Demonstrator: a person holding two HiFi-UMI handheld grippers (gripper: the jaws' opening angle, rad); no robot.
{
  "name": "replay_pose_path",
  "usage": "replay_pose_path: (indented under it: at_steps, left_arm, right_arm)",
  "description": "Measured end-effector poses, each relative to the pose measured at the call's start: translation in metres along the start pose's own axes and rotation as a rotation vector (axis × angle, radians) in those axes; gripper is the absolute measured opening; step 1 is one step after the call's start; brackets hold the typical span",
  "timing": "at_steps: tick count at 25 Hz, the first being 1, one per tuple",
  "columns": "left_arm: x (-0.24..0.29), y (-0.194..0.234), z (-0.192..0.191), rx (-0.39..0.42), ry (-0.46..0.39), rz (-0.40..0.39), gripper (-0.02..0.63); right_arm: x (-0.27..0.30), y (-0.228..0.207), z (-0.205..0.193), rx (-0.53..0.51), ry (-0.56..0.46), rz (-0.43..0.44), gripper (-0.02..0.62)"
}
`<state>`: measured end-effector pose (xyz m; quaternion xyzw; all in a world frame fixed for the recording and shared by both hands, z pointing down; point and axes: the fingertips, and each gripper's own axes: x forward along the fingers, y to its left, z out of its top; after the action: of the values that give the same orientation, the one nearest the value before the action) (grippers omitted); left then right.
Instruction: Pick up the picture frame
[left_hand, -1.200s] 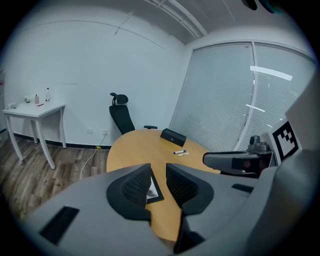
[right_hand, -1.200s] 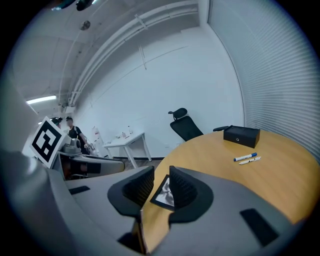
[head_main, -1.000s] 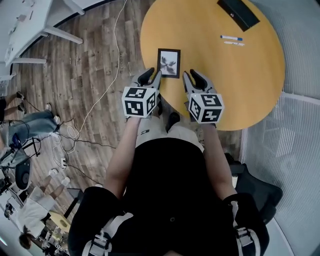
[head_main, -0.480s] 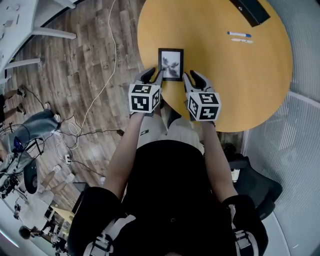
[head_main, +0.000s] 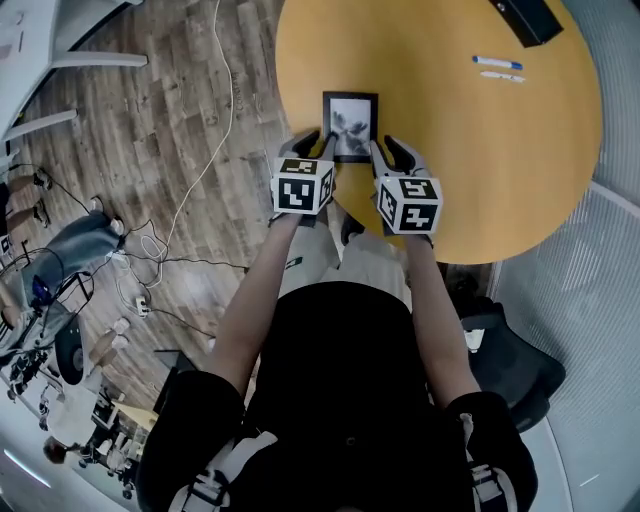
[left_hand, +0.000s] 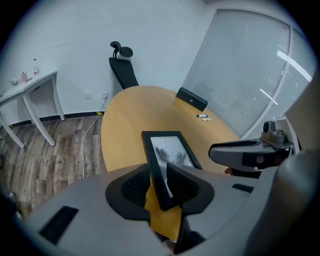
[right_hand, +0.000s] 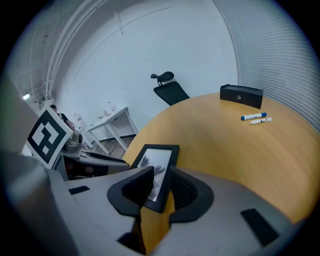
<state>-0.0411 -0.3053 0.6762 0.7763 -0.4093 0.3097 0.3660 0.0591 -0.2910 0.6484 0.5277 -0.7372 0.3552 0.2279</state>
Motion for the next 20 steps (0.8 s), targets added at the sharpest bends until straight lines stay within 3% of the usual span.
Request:
replay_pose_path:
  at_steps: [20]
  left_arm:
    - [0.030, 0.010, -0.003, 0.000, 0.049, 0.002, 0.098]
  right_arm:
    - [0.048, -0.012, -0.028, 0.042, 0.087, -0.043, 0.110]
